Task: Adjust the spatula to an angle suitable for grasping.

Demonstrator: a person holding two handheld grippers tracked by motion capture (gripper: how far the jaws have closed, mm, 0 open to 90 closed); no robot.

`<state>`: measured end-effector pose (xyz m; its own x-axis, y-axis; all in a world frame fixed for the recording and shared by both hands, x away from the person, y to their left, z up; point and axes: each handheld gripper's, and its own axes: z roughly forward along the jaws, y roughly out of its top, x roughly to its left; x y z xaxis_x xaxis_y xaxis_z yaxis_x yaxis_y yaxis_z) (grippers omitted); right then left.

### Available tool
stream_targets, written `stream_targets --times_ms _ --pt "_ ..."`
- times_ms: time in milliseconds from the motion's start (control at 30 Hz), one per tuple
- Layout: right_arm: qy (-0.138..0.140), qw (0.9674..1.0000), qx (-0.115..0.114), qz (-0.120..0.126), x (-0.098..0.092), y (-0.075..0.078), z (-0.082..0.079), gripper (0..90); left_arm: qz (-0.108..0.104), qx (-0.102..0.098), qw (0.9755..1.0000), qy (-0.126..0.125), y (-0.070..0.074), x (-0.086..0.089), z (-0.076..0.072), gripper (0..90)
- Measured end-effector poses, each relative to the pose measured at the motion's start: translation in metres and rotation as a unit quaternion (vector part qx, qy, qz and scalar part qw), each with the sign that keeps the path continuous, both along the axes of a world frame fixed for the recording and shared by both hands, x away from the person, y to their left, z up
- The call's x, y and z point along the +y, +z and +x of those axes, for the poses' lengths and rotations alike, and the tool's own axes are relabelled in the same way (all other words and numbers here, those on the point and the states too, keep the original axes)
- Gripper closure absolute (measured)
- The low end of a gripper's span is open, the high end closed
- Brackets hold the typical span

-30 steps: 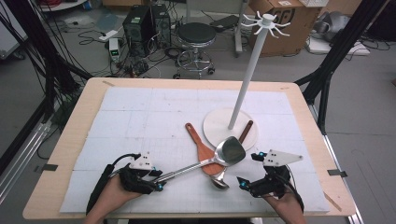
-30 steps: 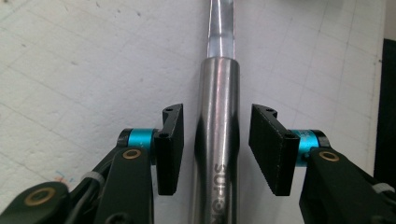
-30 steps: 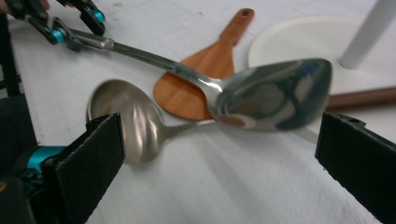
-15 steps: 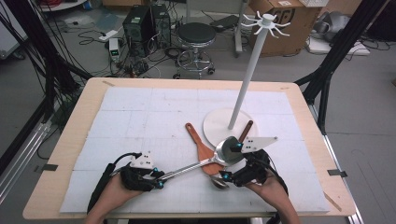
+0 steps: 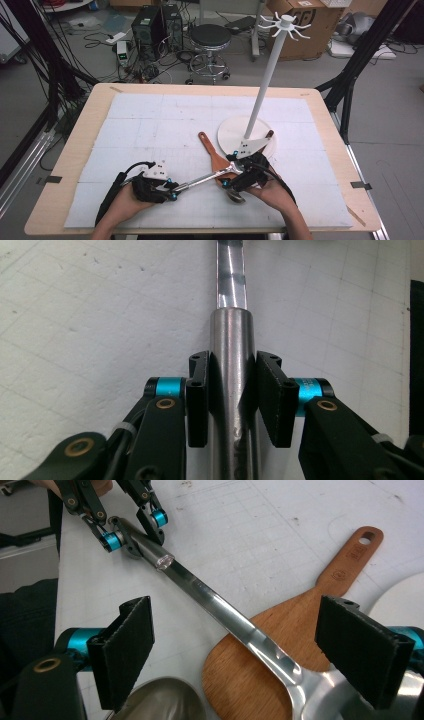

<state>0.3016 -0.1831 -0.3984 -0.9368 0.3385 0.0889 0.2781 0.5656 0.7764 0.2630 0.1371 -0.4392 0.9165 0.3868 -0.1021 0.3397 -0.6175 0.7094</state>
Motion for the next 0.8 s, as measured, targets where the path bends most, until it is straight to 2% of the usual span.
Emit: stream_targets --times_ms 100,167,267,367,467,800 --pt "0.004 0.9999 -0.01 -0.011 0.004 -0.003 0.002 15.1 0.001 -0.003 1.0 -0.006 0.003 -0.003 0.002 68.3" --pt "0.01 0.9998 -0.006 -0.017 0.006 -0.005 0.004 16.4 -0.003 -0.003 1.0 -0.004 0.005 -0.005 0.003 68.2" --pt "0.022 0.9994 -0.008 -0.026 0.01 -0.008 0.006 22.0 0.002 -0.005 0.9999 -0.01 0.008 -0.011 0.006 68.2" --pt "0.033 0.9987 -0.008 -0.037 0.014 -0.011 0.007 22.8 0.007 -0.008 0.9998 -0.015 0.011 -0.017 0.008 68.2" --pt "0.034 0.9985 0.003 -0.043 0.017 -0.015 0.009 23.4 0.009 -0.009 0.9997 -0.022 0.013 -0.023 0.01 68.2" --pt "0.046 0.997 0.013 -0.062 0.021 -0.023 0.015 26.7 0.014 -0.019 0.9985 -0.049 0.023 -0.044 0.014 68.4"
